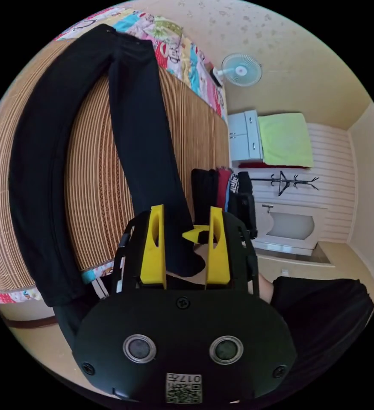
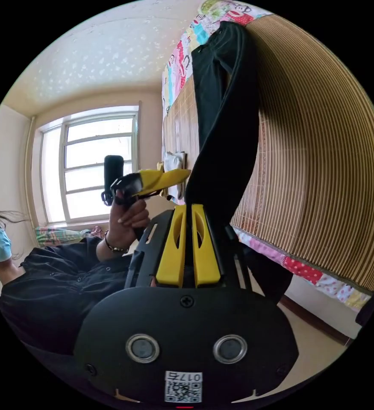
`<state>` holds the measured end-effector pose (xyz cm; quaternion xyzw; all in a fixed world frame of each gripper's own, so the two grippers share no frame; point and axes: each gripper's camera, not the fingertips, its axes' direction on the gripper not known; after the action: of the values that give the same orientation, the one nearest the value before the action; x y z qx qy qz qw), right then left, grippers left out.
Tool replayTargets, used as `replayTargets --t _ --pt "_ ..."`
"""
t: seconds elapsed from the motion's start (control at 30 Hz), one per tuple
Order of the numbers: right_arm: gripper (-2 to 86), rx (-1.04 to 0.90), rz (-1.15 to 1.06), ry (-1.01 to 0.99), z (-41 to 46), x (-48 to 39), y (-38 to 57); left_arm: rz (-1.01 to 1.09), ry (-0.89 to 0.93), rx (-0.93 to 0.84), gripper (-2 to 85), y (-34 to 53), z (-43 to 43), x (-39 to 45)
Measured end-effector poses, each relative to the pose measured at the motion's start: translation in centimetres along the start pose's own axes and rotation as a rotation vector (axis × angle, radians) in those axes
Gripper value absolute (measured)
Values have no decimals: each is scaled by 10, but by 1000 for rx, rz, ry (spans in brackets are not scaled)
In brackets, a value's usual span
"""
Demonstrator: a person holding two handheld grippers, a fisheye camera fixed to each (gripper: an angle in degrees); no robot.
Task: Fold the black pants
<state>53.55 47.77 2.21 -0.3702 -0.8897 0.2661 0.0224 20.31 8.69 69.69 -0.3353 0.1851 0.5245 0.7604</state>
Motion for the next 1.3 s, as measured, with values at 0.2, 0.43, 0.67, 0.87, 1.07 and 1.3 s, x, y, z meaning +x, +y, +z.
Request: replayTargets --t 0.2,0.43,0.67,0.87,1.07,1.3 --pt "26 -152 -108 181 8 -42 2 22 -222 -169 98 -17 14 7" --pt "22 -467 -209 90 -3 -52 -31 76 -151 -76 40 2 -24 -12" --pt "65 -349 -192 -257 -96 -17 -136 -32 -10 16 39 25 -81 -51" --pt "165 227 180 -316 -143 124 -257 -57 11 -34 39 18 -93 -85" --pt "212 424 243 -78 -112 155 -378 -96 138 -19 39 22 -82 -118" --pt "163 436 119 350 -42 115 -507 -58 219 23 37 26 -84 -139"
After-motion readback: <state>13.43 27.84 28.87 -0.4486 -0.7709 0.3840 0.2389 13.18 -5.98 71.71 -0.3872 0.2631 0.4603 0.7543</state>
